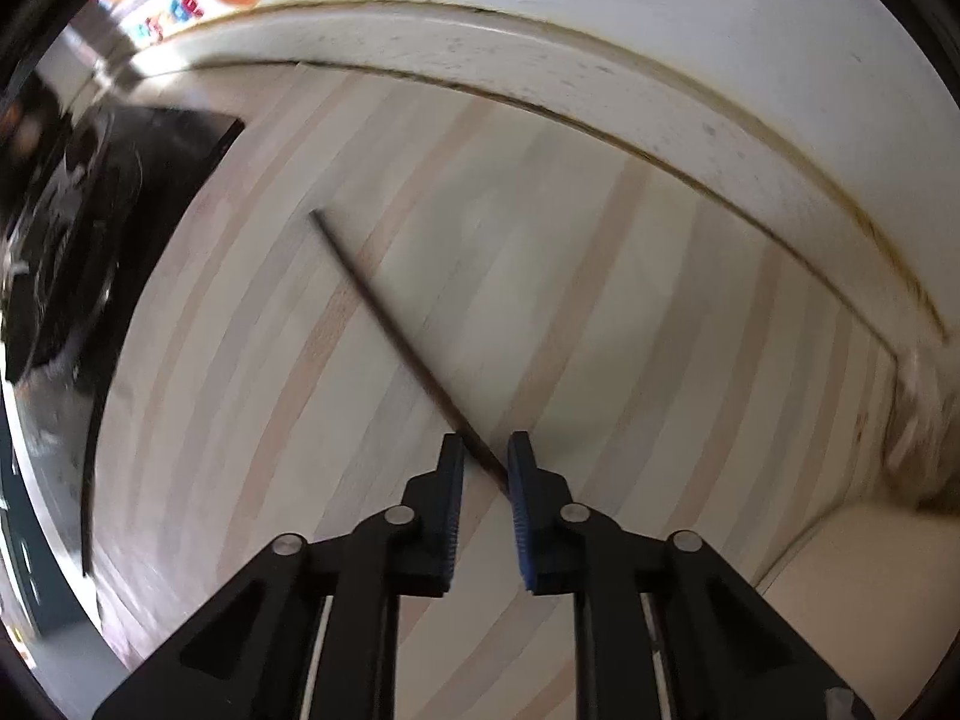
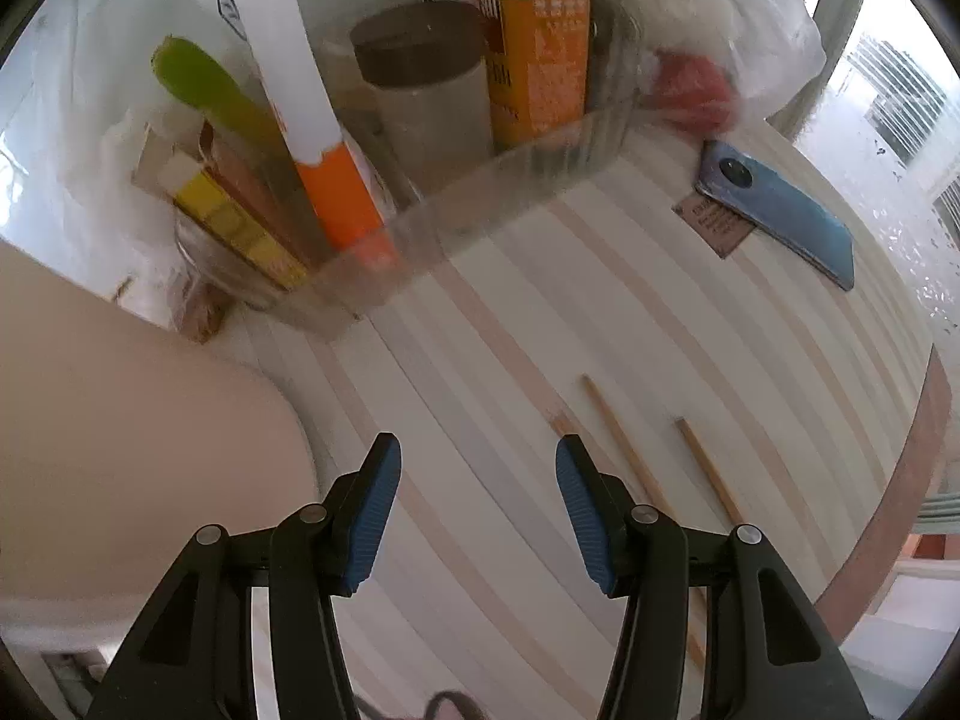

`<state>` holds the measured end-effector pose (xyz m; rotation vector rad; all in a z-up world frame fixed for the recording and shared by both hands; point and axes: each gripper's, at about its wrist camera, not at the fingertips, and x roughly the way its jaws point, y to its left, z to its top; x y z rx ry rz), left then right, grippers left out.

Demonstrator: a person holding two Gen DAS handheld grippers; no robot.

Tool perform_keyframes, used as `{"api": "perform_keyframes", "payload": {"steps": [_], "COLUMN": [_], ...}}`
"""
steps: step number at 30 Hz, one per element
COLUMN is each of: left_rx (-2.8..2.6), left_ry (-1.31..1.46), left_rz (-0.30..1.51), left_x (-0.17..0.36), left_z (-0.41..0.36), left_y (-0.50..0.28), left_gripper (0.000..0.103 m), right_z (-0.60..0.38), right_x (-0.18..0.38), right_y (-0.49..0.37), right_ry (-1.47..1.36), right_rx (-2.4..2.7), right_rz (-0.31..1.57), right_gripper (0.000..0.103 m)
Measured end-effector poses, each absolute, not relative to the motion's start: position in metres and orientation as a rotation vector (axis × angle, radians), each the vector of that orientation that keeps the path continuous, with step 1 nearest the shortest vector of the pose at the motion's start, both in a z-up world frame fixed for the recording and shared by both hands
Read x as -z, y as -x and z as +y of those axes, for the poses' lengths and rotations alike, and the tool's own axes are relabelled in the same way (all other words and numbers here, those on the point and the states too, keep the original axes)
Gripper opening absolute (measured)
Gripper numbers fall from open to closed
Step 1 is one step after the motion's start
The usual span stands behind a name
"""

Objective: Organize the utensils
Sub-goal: 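Grasp a dark chopstick with the left gripper while the right grasps a light one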

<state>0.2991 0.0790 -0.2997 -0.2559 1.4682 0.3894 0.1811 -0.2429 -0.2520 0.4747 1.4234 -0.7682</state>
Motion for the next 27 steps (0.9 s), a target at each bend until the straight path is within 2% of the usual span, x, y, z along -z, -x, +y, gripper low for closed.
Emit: {"api": "perform_keyframes", "payload": {"steps": [7, 19, 27], "left_rx": [-0.315, -0.092, -0.015], "left_ry": [0.111, -0.139, -0.183], "left_rz": [1.454, 1.495, 1.479], "left_x": [0.289, 0.265, 0.255], "left_z": [0.06, -0.037, -0.123], "left_y": [-0.237, -0.036, 0.007], "left_gripper": [0.005, 0.004, 0.003], "right_z": [-0.237, -0.232, -0.254], "right_x": [0.247, 0.246, 0.237], "right_y": [-0.16, -0.086, -0.06], "right_ry": [-0.458, -0.371, -0.36], "right_rx": [0.723, 0.496, 0.404], "right_rz": [1.472, 1.621, 1.611], "right_gripper": [0.056, 0.055, 0.052]}}
